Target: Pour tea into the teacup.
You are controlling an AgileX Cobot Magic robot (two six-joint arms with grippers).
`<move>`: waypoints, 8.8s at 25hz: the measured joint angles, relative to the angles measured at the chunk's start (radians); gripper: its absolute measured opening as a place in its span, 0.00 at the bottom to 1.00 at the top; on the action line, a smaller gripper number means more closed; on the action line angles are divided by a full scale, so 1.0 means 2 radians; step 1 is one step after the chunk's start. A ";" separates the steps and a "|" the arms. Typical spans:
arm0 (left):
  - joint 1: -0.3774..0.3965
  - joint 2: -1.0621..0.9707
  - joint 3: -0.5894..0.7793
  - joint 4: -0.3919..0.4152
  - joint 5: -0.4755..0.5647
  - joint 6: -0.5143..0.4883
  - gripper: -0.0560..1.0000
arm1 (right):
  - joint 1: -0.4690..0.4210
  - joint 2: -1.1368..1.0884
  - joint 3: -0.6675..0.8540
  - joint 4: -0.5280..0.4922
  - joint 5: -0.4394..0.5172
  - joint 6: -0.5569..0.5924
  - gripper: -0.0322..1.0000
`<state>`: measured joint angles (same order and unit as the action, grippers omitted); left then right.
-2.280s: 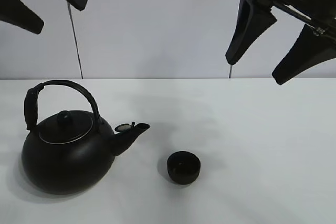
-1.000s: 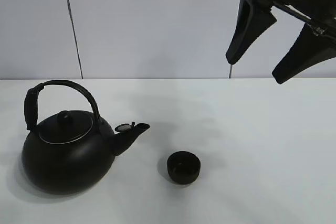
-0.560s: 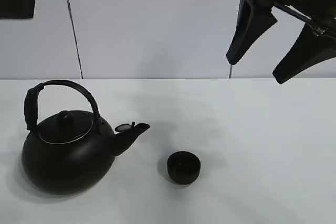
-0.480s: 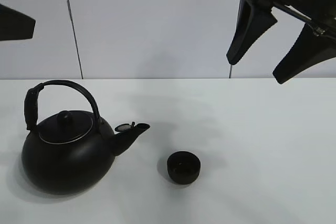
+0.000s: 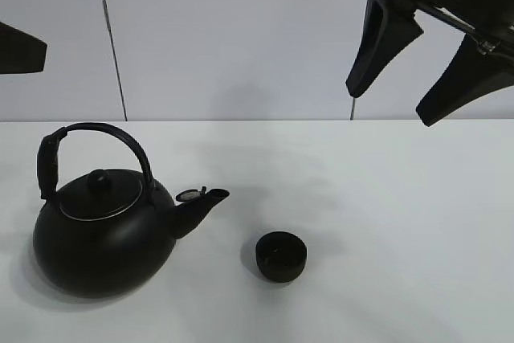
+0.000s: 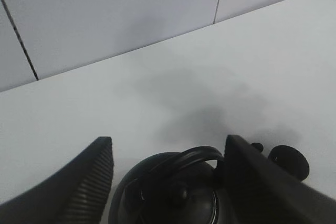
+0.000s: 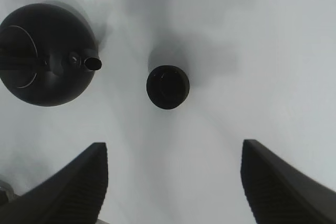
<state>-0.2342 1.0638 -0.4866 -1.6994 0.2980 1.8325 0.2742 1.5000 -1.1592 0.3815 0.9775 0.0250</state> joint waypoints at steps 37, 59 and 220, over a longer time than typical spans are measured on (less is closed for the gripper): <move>-0.022 -0.002 0.010 0.609 -0.154 -0.758 0.47 | 0.000 0.000 0.001 0.001 -0.210 -0.005 0.51; -0.031 0.080 0.120 0.934 -0.410 -1.027 0.47 | 0.000 0.000 0.001 0.002 -0.215 -0.005 0.51; -0.229 0.285 0.006 0.651 -0.548 -0.607 0.17 | 0.000 0.000 0.001 -0.002 -0.118 -0.005 0.51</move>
<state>-0.6916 1.6335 -0.4748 -0.3977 -0.7985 0.6184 0.2742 1.5000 -1.1581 0.3779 0.7418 0.0148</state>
